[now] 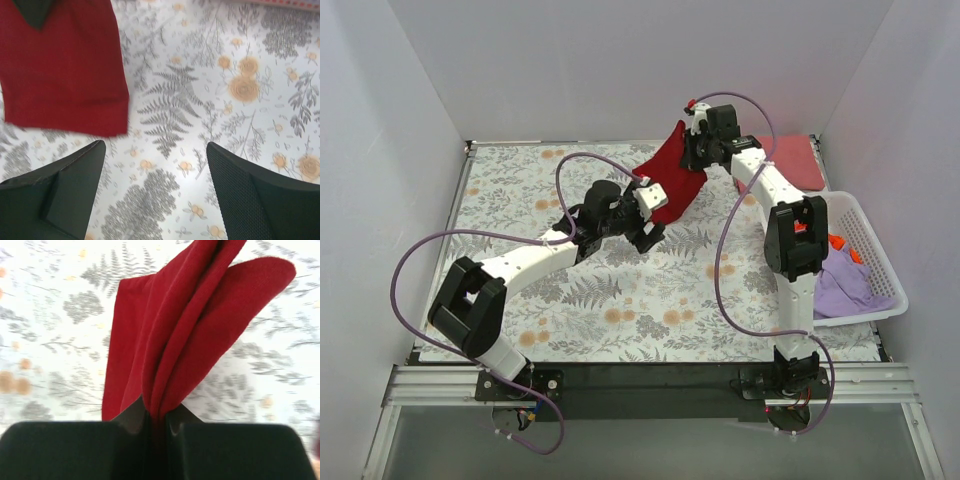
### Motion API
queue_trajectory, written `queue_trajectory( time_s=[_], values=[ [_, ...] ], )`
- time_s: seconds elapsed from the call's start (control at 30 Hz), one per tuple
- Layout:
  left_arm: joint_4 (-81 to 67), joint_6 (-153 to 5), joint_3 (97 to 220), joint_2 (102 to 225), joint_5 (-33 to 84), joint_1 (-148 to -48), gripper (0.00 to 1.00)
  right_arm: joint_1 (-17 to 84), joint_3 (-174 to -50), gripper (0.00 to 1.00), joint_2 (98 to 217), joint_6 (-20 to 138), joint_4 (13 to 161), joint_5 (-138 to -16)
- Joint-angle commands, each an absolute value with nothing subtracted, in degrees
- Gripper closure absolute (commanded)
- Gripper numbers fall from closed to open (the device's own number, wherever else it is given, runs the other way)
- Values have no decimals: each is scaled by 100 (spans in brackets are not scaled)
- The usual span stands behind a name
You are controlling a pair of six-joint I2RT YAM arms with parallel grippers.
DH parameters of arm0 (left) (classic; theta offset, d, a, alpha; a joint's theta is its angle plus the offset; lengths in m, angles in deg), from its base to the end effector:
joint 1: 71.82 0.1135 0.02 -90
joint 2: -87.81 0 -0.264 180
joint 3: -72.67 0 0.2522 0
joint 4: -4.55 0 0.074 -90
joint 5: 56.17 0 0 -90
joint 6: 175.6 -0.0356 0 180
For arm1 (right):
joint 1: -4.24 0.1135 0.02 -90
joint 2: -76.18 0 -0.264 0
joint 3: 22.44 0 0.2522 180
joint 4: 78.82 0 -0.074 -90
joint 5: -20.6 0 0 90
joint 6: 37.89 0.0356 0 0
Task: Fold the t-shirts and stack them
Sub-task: Neatly place the folded tshirt to the corner
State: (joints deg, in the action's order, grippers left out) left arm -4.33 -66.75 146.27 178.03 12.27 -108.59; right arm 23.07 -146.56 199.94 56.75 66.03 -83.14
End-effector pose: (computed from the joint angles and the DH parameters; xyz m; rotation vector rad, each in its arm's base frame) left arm 0.2800 -0.2256 0.2593 0.5795 2.0464 -0.9772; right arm 0.4782 0.1720 0.2726 -0.4086 2.1624 0.4927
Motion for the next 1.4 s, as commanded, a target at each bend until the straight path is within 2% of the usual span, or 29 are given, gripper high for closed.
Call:
queue_trajectory(
  time_s=[0.0, 0.5, 1.37],
  values=[
    [-1176, -6486, 14523, 17693, 1493, -10873, 17, 2086, -15018, 99, 20256, 4404, 5947, -7890],
    [-1150, -6283, 14540, 17860, 1898, -10873, 12, 1321, -15907, 99, 20212, 3023, 5859, -7898],
    [-1422, -6433, 14690, 18036, 1766, -10882, 10, 925, -16636, 99, 20046, 3471, 6184, -8390]
  ],
)
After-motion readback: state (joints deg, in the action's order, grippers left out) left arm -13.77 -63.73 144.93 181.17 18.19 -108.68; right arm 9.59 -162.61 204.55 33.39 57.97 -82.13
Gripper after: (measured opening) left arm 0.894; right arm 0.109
